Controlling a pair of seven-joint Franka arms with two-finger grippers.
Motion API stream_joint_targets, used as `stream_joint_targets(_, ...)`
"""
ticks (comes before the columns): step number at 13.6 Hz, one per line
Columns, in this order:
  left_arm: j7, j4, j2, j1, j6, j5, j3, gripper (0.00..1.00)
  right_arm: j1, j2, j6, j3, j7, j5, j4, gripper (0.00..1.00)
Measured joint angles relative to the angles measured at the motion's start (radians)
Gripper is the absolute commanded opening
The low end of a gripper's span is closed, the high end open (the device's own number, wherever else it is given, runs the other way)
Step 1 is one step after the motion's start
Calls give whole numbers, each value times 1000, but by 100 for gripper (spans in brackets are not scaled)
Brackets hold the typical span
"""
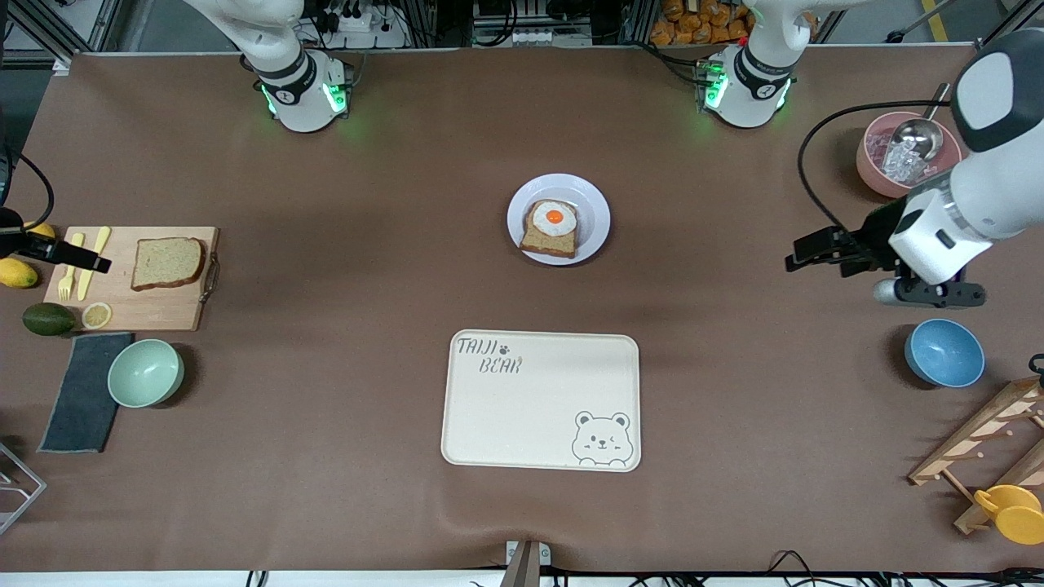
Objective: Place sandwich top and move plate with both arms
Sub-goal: 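Lower the left gripper to the plate rim while the right gripper descends onto bread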
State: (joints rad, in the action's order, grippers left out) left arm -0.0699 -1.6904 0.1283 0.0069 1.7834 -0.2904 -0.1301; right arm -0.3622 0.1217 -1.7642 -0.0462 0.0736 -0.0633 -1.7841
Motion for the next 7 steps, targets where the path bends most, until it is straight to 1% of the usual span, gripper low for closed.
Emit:
stream_joint_targets(3, -21, -2, 64, -45, 56, -20, -4, 100, -81, 29, -68, 1, 130, -39, -63, 100)
stream_joint_targets(5, -52, 0, 107, -68, 86, -48, -4, 100, -122, 65, -90, 1, 230, -45, -71, 100)
stream_joint_targets(7, -67, 5, 146, -84, 97, -68, -5, 100, -143, 92, -93, 1, 282, -49, -71, 100)
